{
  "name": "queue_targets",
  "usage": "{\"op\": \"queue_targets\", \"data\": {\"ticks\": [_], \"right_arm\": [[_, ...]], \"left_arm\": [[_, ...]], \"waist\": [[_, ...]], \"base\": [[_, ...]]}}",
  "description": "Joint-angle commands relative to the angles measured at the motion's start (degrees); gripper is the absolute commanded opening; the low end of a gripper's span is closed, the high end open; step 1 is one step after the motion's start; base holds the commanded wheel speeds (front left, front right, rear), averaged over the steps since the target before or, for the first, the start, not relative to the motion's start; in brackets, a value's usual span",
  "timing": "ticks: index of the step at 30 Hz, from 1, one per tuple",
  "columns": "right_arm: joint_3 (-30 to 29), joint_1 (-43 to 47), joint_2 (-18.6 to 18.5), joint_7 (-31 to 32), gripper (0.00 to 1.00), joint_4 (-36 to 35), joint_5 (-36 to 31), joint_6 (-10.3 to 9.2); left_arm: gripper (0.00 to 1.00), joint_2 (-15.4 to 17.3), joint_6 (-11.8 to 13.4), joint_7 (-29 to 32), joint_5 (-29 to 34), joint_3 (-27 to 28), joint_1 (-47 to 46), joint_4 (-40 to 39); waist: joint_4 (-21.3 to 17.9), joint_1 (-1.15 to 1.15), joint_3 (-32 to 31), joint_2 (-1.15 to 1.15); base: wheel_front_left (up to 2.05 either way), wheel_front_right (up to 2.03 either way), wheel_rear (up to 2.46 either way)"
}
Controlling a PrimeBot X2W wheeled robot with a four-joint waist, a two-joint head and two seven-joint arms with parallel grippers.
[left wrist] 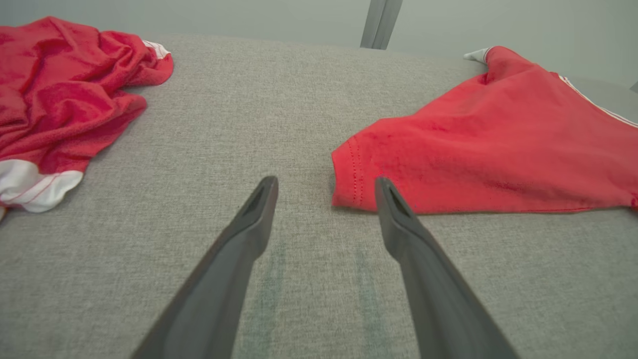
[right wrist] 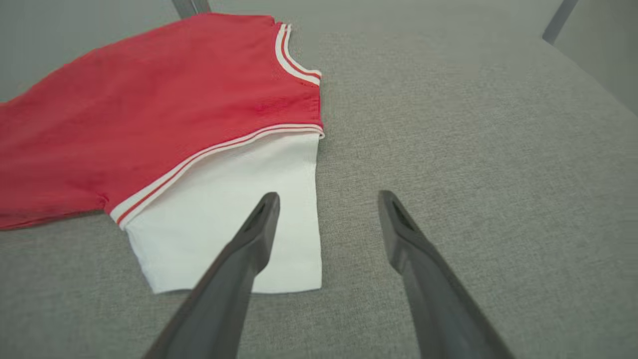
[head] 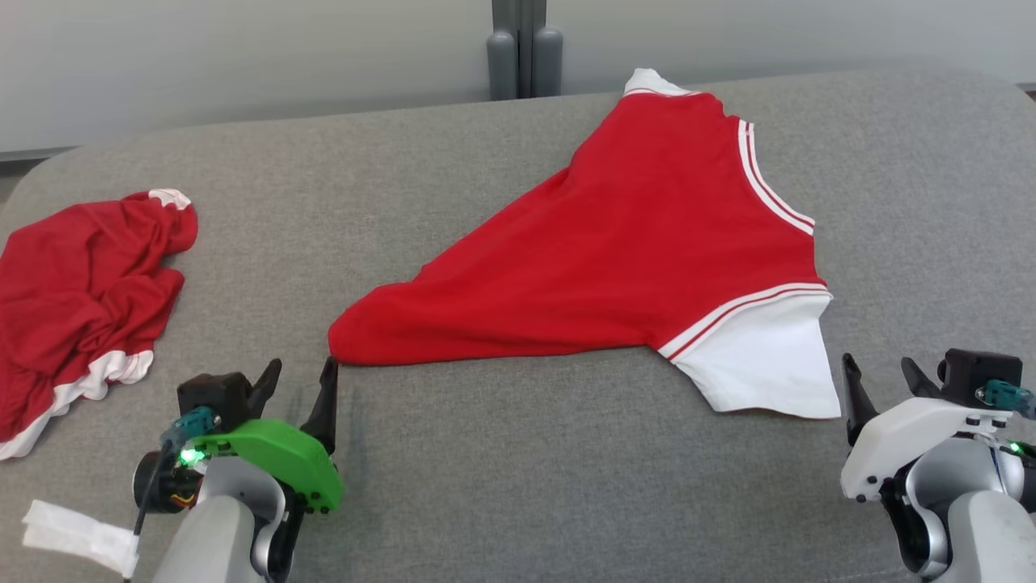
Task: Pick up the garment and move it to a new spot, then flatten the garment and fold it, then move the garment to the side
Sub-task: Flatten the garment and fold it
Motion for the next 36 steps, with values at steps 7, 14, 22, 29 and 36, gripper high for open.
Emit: {"op": "queue_targets", "data": {"ticks": [7, 14, 22, 29, 36], "right_arm": [[0.26, -3.58, 0.08, 4.05, 1.0, 2.32, 0.95, -0.06], [1.93, -4.5, 0.06, 5.78, 1.0, 4.73, 2.19, -0.06], [3.39, -4.39, 0.18, 8.22, 1.0, 6.89, 2.12, -0.04], [5.23, -4.38, 0.33, 11.08, 0.77, 7.83, 2.98, -0.02], [5.15, -4.5, 0.05, 11.2, 0.0, 6.63, 3.6, -0.06]], "left_arm": [[1.0, -0.6, -0.09, 0.51, -1.36, -0.67, -6.97, 6.79], [1.0, -1.07, 0.42, -0.21, -1.86, -1.32, -9.77, 12.04], [1.0, -1.42, 0.51, -0.85, -1.92, -2.34, -11.01, 16.14], [0.44, -1.61, 0.05, 0.17, -1.97, -4.71, -12.89, 18.84], [0.0, -1.71, -0.04, 1.28, -3.88, -8.08, -13.44, 20.28]], "waist": [[-2.22, 0.0, 6.33, 0.0], [-1.96, 0.0, 7.65, 0.0], [-1.34, 0.0, 7.86, 0.0], [-1.49, 0.0, 8.34, 0.0], [-1.64, 0.0, 8.04, 0.0]], "base": [[0.0, 0.0, 0.0], [0.0, 0.0, 0.0], [0.0, 0.0, 0.0], [0.0, 0.0, 0.0], [0.0, 0.0, 0.0]]}}
